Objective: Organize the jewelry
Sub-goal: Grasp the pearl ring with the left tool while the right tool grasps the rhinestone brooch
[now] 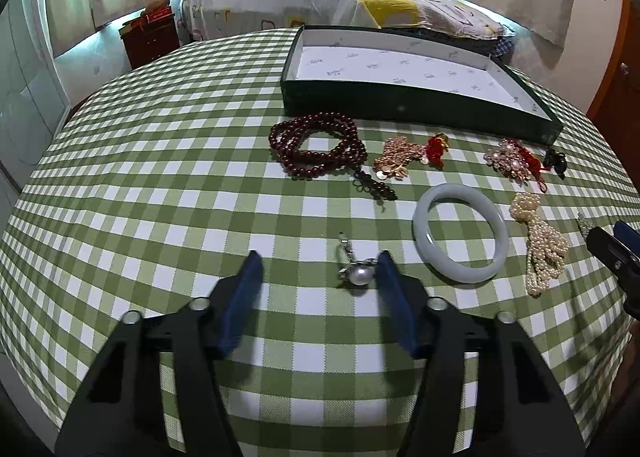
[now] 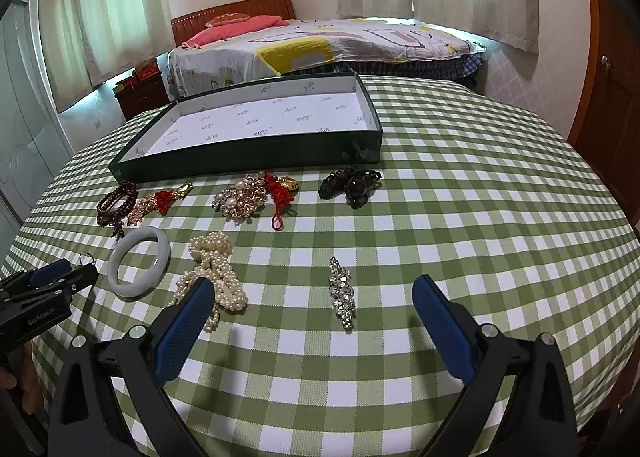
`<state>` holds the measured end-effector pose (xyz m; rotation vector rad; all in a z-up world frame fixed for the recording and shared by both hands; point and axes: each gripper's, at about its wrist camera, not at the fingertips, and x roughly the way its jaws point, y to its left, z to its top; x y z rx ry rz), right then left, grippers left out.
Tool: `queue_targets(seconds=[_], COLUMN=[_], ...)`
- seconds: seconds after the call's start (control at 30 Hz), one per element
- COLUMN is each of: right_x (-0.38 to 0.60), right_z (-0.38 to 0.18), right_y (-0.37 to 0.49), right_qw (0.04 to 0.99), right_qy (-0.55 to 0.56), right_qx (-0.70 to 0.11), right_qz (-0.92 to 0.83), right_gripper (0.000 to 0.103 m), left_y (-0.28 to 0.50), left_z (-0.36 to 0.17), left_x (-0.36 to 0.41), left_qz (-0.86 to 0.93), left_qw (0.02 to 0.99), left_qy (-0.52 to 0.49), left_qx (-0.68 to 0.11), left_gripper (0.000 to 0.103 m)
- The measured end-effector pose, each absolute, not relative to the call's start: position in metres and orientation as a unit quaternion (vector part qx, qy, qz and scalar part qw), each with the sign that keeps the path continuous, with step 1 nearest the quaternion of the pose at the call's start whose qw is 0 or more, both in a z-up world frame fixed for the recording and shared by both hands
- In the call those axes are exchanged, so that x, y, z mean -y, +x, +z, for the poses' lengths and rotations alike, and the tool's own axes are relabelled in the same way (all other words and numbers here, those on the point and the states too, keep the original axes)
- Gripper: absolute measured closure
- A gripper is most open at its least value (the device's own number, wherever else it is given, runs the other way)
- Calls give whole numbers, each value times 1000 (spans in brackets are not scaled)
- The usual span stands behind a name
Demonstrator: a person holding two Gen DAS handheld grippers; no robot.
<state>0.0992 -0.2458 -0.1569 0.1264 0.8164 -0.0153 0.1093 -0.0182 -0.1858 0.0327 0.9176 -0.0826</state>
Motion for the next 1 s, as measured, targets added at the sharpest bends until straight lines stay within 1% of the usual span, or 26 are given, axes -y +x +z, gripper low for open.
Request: queue_targets(seconds=[0.1,0.13,0.17,0.2,0.73,0.77,0.83,0.87,0.9,0.93,1.0], right_x=[246,246,246,246,243,246,249,251,253,255,257], right_z=[-157,-156,-156,-156,-156,-157,-158,-160,-161,-163,-166], right_y=[100,100,100,100,103,103,104,105,106,107,108], right_qw=[916,916,916,916,919,918,917,916,914,912,909], right_qy=[61,62,62,63,43,45,48,50,53,56,59], right_qx=[-396,-396,-396,-395,-393,-393,-395,-399,-403,-406,-412], right_qz=[-8,-7,-6,-5,-7,-9,-12,-12,-13,-13,-12], right_gripper=[6,6,6,6,8,10,22,36,42,43,49], left_y=[107,106,105,105,107,108,109,109,109,109,109], left_z=[-184,-184,-184,-184,-180,-179,-179,-179,-178,-178,-178], left_x=[21,21,22,21,5,3,1,1,1,1,1], left_qz=[-51,-52,-54,-60,-52,-51,-50,-49,-50,-50,-49], left_qw=[897,897,897,897,900,900,901,901,901,901,901], left_qy=[17,17,17,13,1,0,-1,0,0,-1,0], left_qx=[-440,-439,-439,-438,-433,-432,-431,-431,-431,-431,-431], left_gripper=[71,73,80,84,85,85,85,85,85,85,85])
